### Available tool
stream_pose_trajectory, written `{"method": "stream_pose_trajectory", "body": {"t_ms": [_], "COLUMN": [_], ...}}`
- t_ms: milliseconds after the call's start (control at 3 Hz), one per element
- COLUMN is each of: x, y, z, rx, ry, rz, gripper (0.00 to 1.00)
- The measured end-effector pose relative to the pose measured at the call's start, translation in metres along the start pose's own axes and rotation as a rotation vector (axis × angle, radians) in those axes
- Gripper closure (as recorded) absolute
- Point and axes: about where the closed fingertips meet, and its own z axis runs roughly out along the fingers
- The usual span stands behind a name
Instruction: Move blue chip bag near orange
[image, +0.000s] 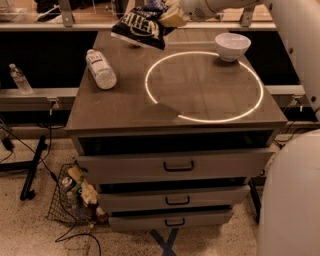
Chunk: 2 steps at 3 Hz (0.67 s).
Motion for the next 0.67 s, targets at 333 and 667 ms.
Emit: {"method": "stream_pose_trajectory", "body": {"t_ms": [333, 667], "x": [0.005, 0.033], "y": [-0.003, -0.03], "z": [0.007, 0.028], "rx": [0.024, 0.109], "ry": [0.015, 0.065], "rz": [0.002, 0.004], "gripper": [1.0, 1.0]}}
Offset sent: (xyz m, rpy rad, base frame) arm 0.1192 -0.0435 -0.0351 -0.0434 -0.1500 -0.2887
